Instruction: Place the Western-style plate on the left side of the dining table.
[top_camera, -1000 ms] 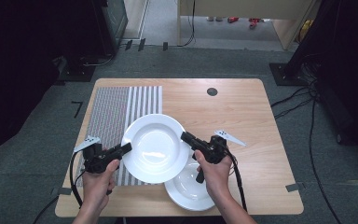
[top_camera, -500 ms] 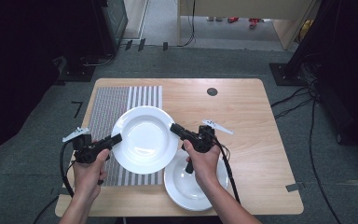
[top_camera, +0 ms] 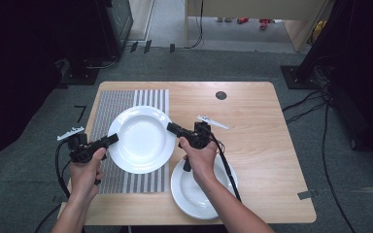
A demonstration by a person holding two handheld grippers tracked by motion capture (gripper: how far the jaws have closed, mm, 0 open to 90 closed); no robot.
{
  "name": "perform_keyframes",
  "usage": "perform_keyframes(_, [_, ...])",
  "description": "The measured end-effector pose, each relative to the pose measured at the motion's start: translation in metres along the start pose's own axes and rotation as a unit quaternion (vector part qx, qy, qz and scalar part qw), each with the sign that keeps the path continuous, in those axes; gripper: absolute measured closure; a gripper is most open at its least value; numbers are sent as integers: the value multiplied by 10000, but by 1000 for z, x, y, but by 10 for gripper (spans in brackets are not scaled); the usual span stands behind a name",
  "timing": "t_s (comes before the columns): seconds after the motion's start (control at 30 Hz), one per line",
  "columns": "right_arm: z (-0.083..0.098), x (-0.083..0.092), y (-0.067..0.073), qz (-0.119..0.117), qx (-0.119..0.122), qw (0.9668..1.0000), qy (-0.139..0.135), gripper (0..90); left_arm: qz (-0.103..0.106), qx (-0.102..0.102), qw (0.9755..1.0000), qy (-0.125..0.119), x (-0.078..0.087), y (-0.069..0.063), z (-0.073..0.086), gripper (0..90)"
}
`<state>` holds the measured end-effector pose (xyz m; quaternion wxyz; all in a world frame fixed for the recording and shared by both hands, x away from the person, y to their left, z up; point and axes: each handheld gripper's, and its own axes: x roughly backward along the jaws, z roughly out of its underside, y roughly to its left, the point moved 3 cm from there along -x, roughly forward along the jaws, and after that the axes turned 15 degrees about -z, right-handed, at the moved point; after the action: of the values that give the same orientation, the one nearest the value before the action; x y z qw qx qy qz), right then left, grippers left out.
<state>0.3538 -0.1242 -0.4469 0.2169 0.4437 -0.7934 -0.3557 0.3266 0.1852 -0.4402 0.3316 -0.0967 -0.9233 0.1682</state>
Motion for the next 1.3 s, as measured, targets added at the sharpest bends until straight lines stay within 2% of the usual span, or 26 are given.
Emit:
perform_keyframes(0.3, [-5, -29, -9, 80, -30, 9999, 141, 833, -154, 149, 9998, 36, -12, 17, -8, 702])
perform_keyframes(0.53, [-4, -52, -27, 114, -320, 9992, 222, 828, -341, 269, 9989, 149, -25, 34, -15, 707])
perform_keyframes(0.97, [-1, -91, -55, 305, -618, 9968, 412, 820, -563, 505, 9965, 345, -51, 63, -25, 710])
perform_keyframes(1.3, [5, -107, -77, 571, -782, 9941, 481, 807, -702, 539, 9948, 504, -70, 72, -26, 712])
